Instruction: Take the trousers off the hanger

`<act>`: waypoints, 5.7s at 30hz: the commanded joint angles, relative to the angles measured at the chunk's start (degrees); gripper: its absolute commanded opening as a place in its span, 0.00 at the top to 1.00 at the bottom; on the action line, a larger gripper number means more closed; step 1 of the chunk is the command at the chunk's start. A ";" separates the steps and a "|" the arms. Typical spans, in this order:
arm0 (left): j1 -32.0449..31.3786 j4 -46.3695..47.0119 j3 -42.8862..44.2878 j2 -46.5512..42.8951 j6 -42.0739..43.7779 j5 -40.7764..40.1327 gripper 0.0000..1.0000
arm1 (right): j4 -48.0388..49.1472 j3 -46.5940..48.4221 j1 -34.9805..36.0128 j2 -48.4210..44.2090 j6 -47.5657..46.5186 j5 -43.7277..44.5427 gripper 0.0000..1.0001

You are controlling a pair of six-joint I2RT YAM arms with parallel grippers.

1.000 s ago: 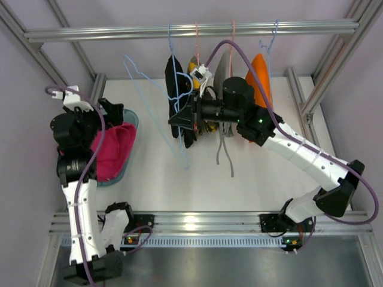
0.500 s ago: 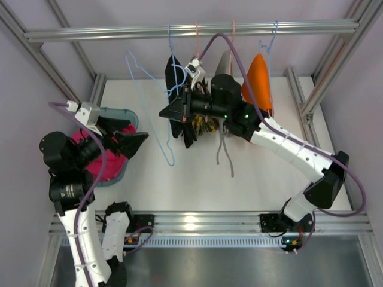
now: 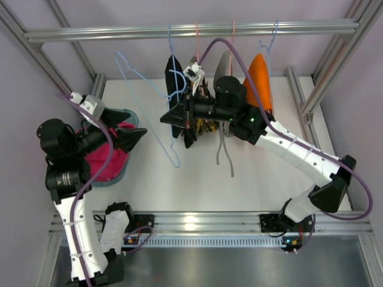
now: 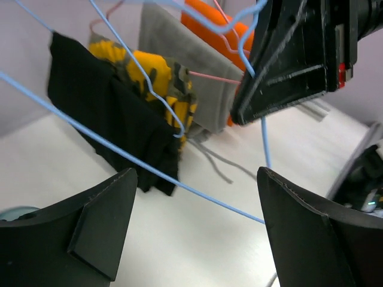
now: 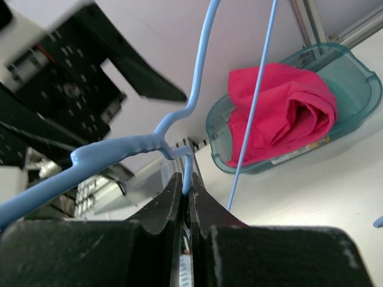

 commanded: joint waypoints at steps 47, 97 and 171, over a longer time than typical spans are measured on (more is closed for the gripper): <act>-3.92 1.44 -5.13 -0.29 56.78 -4.92 1.00 | -22.62 11.94 2.25 7.45 -8.82 -20.86 0.41; -4.01 6.70 -1.97 -0.11 24.64 -5.54 0.31 | -27.54 -0.19 -1.27 -8.29 -19.90 -6.36 1.00; -5.68 30.99 -6.54 6.12 -15.21 -12.21 0.01 | -41.52 3.31 -68.50 -22.45 -43.72 14.30 1.00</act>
